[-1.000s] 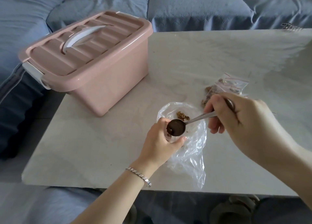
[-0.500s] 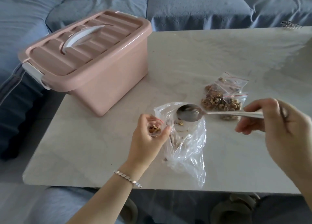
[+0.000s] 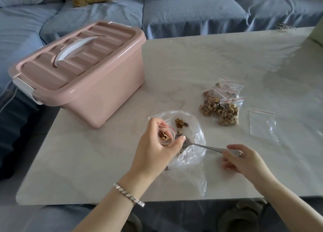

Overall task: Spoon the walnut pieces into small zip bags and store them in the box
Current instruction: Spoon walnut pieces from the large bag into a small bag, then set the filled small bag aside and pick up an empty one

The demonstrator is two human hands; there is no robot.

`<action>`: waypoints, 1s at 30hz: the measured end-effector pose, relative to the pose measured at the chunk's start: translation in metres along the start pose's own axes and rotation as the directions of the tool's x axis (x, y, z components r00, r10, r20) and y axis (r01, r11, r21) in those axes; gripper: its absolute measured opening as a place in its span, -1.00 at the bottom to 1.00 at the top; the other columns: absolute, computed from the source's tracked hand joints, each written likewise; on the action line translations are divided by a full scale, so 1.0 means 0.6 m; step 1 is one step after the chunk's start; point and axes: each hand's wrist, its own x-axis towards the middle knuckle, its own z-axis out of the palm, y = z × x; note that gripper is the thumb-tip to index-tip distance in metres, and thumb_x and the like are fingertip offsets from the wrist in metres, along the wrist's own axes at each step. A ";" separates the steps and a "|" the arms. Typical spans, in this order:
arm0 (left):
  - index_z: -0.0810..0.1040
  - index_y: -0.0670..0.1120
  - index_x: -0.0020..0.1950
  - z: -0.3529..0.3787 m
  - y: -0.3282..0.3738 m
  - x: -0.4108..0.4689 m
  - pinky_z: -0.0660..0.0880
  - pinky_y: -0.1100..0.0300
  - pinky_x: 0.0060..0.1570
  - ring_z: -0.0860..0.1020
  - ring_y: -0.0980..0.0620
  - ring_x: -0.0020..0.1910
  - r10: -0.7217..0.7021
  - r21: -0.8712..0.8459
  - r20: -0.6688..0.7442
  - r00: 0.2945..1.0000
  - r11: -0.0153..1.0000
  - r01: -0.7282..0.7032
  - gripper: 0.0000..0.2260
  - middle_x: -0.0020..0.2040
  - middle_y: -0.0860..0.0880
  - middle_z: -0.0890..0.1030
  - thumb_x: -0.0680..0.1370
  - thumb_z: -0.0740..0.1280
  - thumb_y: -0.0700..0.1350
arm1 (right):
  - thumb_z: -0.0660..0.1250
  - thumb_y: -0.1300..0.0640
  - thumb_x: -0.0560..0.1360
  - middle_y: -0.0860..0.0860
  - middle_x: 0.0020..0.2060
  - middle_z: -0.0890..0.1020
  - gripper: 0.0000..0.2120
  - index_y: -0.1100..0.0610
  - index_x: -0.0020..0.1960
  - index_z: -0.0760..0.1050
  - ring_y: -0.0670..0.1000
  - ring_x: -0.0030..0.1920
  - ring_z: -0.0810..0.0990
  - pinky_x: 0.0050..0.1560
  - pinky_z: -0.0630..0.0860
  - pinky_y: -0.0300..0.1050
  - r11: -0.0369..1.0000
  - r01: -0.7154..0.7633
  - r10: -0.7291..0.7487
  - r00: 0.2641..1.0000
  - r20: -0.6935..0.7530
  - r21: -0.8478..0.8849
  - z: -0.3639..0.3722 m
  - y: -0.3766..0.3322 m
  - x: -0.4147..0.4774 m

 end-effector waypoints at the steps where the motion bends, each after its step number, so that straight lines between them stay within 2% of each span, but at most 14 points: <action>1: 0.37 -0.02 -0.10 0.003 0.003 0.000 0.41 0.48 -0.15 0.53 0.20 -0.23 0.003 0.003 0.006 1.000 1.000 -0.003 -0.72 -0.33 0.07 0.53 0.37 0.47 -0.09 | 0.36 0.10 0.47 0.07 -0.16 0.62 -0.69 0.10 0.19 0.46 0.02 -0.23 0.62 -0.21 0.55 -0.14 0.971 0.057 -0.061 0.998 -0.010 -0.233 -0.006 -0.006 -0.005; 2: 0.37 -0.02 -0.11 0.006 0.006 0.000 0.41 0.48 -0.16 0.53 0.18 -0.23 0.005 0.007 0.010 1.000 1.000 -0.005 -0.71 -0.33 0.05 0.53 0.36 0.47 -0.08 | 0.35 0.05 0.47 0.04 -0.04 0.58 -0.68 0.03 0.21 0.44 0.02 -0.09 0.59 -0.13 0.52 -0.14 0.895 0.131 -0.150 0.989 -0.013 -0.427 -0.011 -0.015 -0.014; 3: 0.36 -0.01 -0.11 0.009 0.008 0.000 0.41 0.48 -0.17 0.53 0.17 -0.23 0.007 0.014 0.013 1.000 1.000 -0.008 -0.71 -0.32 0.04 0.53 0.35 0.46 -0.06 | 0.34 0.02 0.47 0.02 0.07 0.52 -0.68 -0.03 0.21 0.44 0.04 0.05 0.53 -0.03 0.48 -0.14 0.813 0.226 -0.270 0.963 -0.003 -0.536 -0.015 -0.027 -0.027; 4: 0.36 0.00 -0.11 0.013 0.009 0.001 0.43 0.46 -0.18 0.53 0.16 -0.23 0.010 0.019 0.021 1.000 1.000 -0.010 -0.71 -0.30 0.04 0.53 0.35 0.46 -0.04 | 0.34 0.00 0.46 -0.03 0.12 0.47 -0.71 -0.08 0.18 0.46 0.03 0.14 0.46 0.05 0.45 -0.16 0.761 0.342 -0.395 0.918 0.023 -0.551 -0.017 -0.043 -0.041; 7: 0.36 0.00 -0.10 0.030 0.021 0.006 0.50 0.31 -0.22 0.52 0.12 -0.27 0.009 0.021 0.065 0.998 1.000 -0.010 -0.68 -0.27 0.03 0.52 0.36 0.49 0.01 | 0.27 -0.19 0.37 -0.27 0.03 0.46 -0.80 -0.31 0.00 0.43 -0.21 0.04 0.47 -0.04 0.41 -0.45 0.702 0.623 -0.607 0.777 0.168 -0.346 -0.008 -0.103 -0.087; 10: 0.31 0.03 -0.16 0.051 0.036 0.014 0.47 0.26 -0.30 0.49 0.08 -0.33 0.048 0.079 0.093 0.995 0.995 -0.055 -0.65 -0.29 0.03 0.51 0.33 0.49 0.01 | 0.28 -0.19 0.34 -0.31 -0.07 0.51 -0.85 -0.35 -0.09 0.46 -0.29 -0.02 0.47 -0.03 0.41 -0.48 0.664 0.696 -0.640 0.718 0.275 -0.274 0.009 -0.135 -0.100; 14: 0.25 0.08 -0.19 0.070 0.050 0.021 0.47 0.23 -0.28 0.44 0.16 -0.36 0.047 0.034 0.105 0.993 0.998 -0.051 -0.57 -0.31 0.12 0.44 0.22 0.47 0.15 | 0.41 -0.04 0.40 -0.12 -0.28 0.62 -0.95 -0.11 -0.23 0.62 -0.15 -0.19 0.54 -0.16 0.47 -0.29 0.659 0.699 -0.669 0.713 0.208 -0.276 0.016 -0.141 -0.086; 16: 0.28 0.04 -0.13 0.072 0.056 0.026 0.46 0.22 -0.27 0.45 0.15 -0.36 0.033 0.010 0.124 0.992 0.999 -0.035 -0.54 -0.29 0.10 0.47 0.24 0.54 0.07 | 0.42 0.03 0.41 -0.09 -0.30 0.65 -0.93 -0.07 -0.25 0.64 -0.14 -0.23 0.57 -0.20 0.48 -0.31 0.667 0.700 -0.677 0.712 0.185 -0.255 0.012 -0.141 -0.082; 18: 0.30 0.04 0.01 0.067 0.060 0.031 0.47 0.24 -0.15 0.50 0.14 -0.22 0.048 0.014 0.156 0.987 0.999 -0.051 -0.48 -0.16 0.08 0.51 0.26 0.57 0.02 | 0.43 0.14 0.41 -0.09 -0.32 0.66 -0.92 -0.01 -0.24 0.66 -0.14 -0.25 0.59 -0.22 0.49 -0.34 0.674 0.706 -0.697 0.706 0.130 -0.220 -0.001 -0.146 -0.081; 21: 0.21 0.07 0.34 0.047 0.053 0.034 0.35 0.42 0.05 0.39 0.28 0.10 0.062 0.154 0.190 0.980 0.984 -0.092 -0.30 0.12 0.17 0.41 0.33 0.48 0.15 | 0.45 0.21 0.37 -0.09 -0.38 0.66 -0.90 0.04 -0.28 0.65 -0.11 -0.29 0.59 -0.25 0.46 -0.36 0.691 0.688 -0.708 0.706 -0.015 -0.221 -0.033 -0.153 -0.057; 23: 0.22 0.06 0.36 0.029 0.036 0.031 0.26 0.56 0.00 0.31 0.40 0.14 0.061 0.231 0.152 0.987 0.968 -0.095 -0.41 0.15 0.22 0.31 0.43 0.39 0.13 | 0.46 0.24 0.37 -0.06 -0.41 0.65 -0.92 0.10 -0.28 0.64 -0.18 -0.35 0.57 -0.31 0.42 -0.46 0.702 0.668 -0.703 0.706 -0.086 -0.249 -0.053 -0.155 -0.024; 25: 0.29 -0.01 0.33 0.016 0.010 0.026 0.19 0.54 0.03 0.27 0.26 0.25 0.052 0.301 0.084 0.995 0.951 -0.075 -0.54 0.14 0.20 0.28 0.49 0.35 0.02 | 0.45 0.25 0.37 -0.03 -0.41 0.64 -0.95 0.15 -0.26 0.64 -0.23 -0.39 0.54 -0.32 0.39 -0.51 0.707 0.641 -0.692 0.714 -0.103 -0.299 -0.062 -0.153 0.015; 27: 0.34 -0.08 0.31 0.007 -0.014 0.021 0.12 0.49 0.10 0.26 0.13 0.31 0.000 0.328 0.021 1.000 0.945 -0.007 -0.58 0.14 0.16 0.28 0.49 0.35 -0.07 | 0.44 0.25 0.37 0.07 -0.36 0.66 -0.98 0.18 -0.24 0.64 -0.15 -0.36 0.55 -0.29 0.40 -0.46 0.709 0.613 -0.671 0.738 -0.067 -0.348 -0.062 -0.148 0.055; 30: 0.35 -0.07 0.30 0.001 -0.036 0.011 0.13 0.43 0.12 0.26 0.12 0.33 -0.084 0.316 -0.004 0.996 0.945 0.080 -0.60 0.15 0.16 0.29 0.50 0.35 -0.11 | 0.42 0.20 0.40 0.10 -0.27 0.67 -0.93 0.20 -0.19 0.64 0.04 -0.24 0.60 -0.22 0.43 -0.35 0.674 0.578 -0.648 0.762 0.010 -0.460 -0.058 -0.142 0.105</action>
